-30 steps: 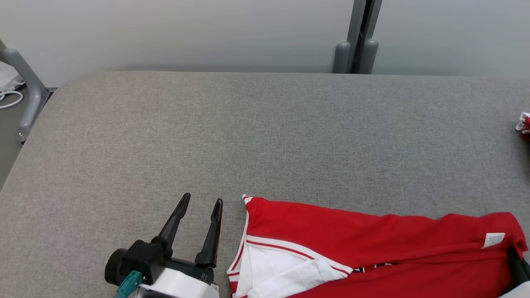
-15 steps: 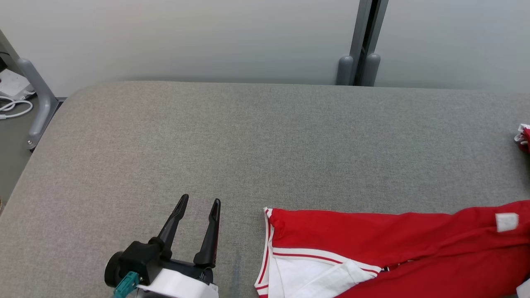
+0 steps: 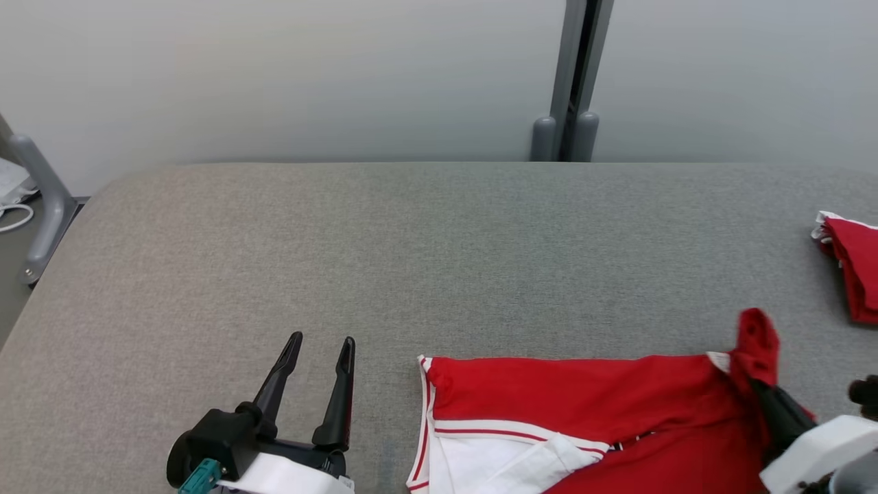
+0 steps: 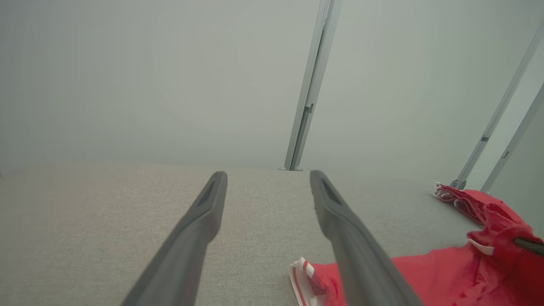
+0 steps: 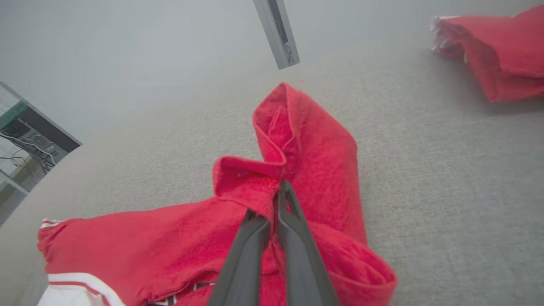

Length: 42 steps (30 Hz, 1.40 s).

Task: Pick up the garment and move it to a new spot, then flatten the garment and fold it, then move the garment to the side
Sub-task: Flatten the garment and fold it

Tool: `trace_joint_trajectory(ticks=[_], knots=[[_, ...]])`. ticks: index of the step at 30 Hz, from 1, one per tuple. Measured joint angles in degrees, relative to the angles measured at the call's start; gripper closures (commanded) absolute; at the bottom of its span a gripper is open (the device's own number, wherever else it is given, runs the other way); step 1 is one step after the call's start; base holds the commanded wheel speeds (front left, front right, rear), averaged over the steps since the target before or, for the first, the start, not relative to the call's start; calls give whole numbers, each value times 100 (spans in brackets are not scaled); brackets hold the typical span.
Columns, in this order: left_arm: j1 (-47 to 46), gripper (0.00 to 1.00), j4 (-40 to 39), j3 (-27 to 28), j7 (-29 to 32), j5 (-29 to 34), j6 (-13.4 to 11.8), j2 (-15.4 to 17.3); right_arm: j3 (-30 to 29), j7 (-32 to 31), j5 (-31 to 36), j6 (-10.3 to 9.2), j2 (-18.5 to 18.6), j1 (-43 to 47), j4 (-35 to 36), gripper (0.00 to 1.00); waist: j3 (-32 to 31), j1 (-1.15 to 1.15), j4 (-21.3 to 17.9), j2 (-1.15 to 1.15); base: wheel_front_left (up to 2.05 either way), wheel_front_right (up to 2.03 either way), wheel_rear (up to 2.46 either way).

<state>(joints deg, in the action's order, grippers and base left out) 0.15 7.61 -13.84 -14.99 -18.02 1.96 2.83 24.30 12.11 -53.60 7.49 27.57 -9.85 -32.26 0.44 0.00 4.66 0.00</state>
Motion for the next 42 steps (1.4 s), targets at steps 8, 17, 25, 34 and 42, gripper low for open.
trace_joint_trajectory(ticks=[8,17,25,34,42], knots=[[20,0,-15,66,0,-20,0,0,510,-850,-1548,0,-256,106,1579,100,-100,0,-218,0,0,0,0],[-36,0,-33,102,0,-81,16,-1,884,-1397,-2499,-1,-993,188,2229,100,-81,0,-152,0,0,0,0],[-76,0,-34,89,0,-129,25,0,1243,-1407,-2401,-1,-1504,-43,1817,100,-13,0,164,0,0,0,0],[-90,0,-36,-11,1,-215,-1,-3,1374,-1066,-2342,-1,-1814,-288,1206,100,129,0,677,0,0,0,0],[-90,0,-32,-47,0,-252,-23,0,1508,-872,-2390,-1,-1948,-363,633,0,218,0,997,0,0,0,0]])
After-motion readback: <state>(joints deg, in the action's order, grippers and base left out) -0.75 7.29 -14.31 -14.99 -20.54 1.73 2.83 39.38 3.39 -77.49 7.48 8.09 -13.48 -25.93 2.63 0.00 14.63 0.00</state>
